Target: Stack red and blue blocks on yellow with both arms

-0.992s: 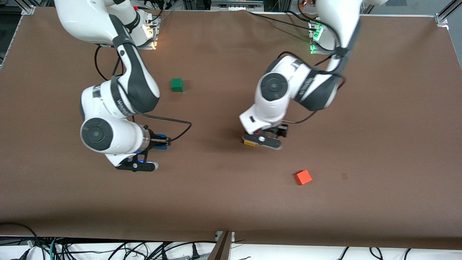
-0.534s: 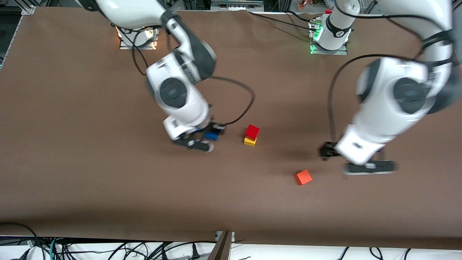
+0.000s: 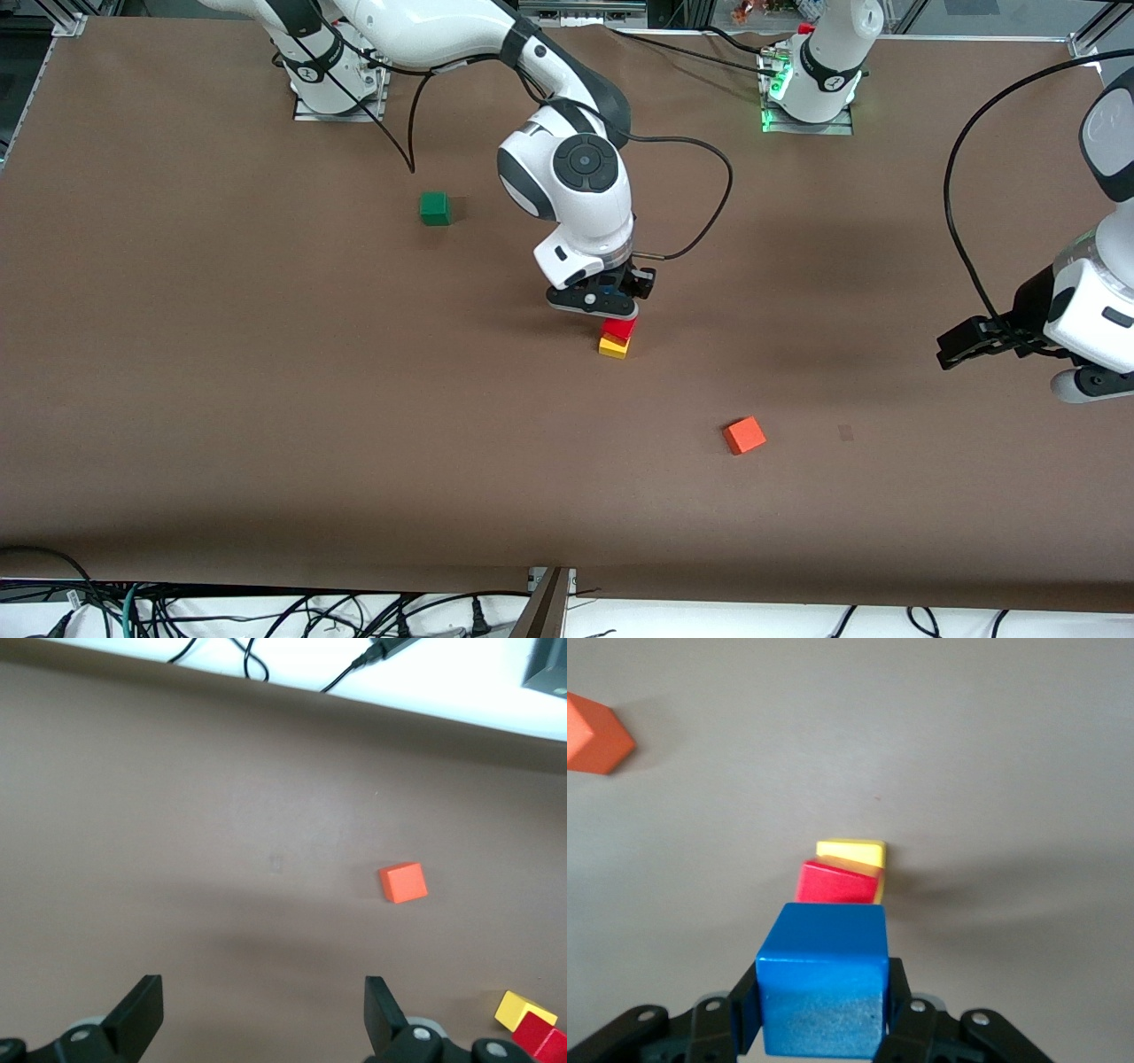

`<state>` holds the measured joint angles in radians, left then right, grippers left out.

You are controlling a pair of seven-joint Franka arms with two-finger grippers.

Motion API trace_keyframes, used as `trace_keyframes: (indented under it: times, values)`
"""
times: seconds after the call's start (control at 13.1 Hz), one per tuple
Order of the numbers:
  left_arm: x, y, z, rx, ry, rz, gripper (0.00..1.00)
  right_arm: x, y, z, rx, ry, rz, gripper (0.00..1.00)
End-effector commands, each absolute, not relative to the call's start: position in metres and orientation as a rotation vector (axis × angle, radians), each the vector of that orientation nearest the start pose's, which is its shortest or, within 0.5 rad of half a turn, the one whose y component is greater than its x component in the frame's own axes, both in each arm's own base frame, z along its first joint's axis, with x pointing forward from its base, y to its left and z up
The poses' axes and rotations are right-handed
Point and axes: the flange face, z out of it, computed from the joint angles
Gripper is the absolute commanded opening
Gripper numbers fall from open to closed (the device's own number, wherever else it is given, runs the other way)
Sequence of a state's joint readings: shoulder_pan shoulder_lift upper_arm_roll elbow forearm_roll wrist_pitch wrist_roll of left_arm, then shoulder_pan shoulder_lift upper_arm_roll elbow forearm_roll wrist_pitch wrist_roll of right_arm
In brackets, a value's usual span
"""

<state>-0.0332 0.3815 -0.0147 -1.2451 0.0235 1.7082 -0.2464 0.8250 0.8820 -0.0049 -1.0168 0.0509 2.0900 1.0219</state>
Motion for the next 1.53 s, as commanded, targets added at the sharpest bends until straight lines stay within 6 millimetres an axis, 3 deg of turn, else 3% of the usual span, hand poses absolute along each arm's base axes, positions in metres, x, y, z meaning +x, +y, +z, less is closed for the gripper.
trace_keyframes:
  times: [0.0, 0.38, 0.69, 0.76, 0.84, 1.07, 1.37, 1.45]
  values:
    - [0.673, -0.018, 0.555, -3.142, -0.298, -0.075, 1.00, 0.546, 0.585, 0.335, -2.907, 0.334, -0.183, 0.22]
    - [0.668, -0.032, 0.554, -3.140, -0.271, -0.035, 1.00, 0.548, 0.586, 0.320, -2.901, 0.334, -0.190, 0.25]
    - [0.628, -0.022, 0.560, -3.150, -0.289, 0.019, 1.00, 0.547, 0.587, 0.309, -2.905, 0.338, -0.184, 0.37]
    - [0.625, -0.010, 0.560, -3.147, -0.316, 0.023, 1.00, 0.548, 0.587, 0.311, -2.904, 0.340, -0.186, 0.41]
    - [0.620, -0.003, 0.564, -3.145, -0.318, 0.020, 1.00, 0.547, 0.587, 0.310, -2.908, 0.337, -0.185, 0.51]
    - [0.598, 0.009, 0.559, -3.147, -0.244, 0.062, 1.00, 0.553, 0.582, 0.312, -2.904, 0.343, -0.191, 0.99]
    - [0.603, 0.020, 0.554, -3.149, -0.247, 0.081, 1.00, 0.558, 0.575, 0.318, -2.913, 0.358, -0.192, 0.99]
    - [0.605, 0.020, 0.551, -3.147, -0.247, 0.086, 1.00, 0.563, 0.567, 0.336, -2.919, 0.373, -0.187, 0.99]
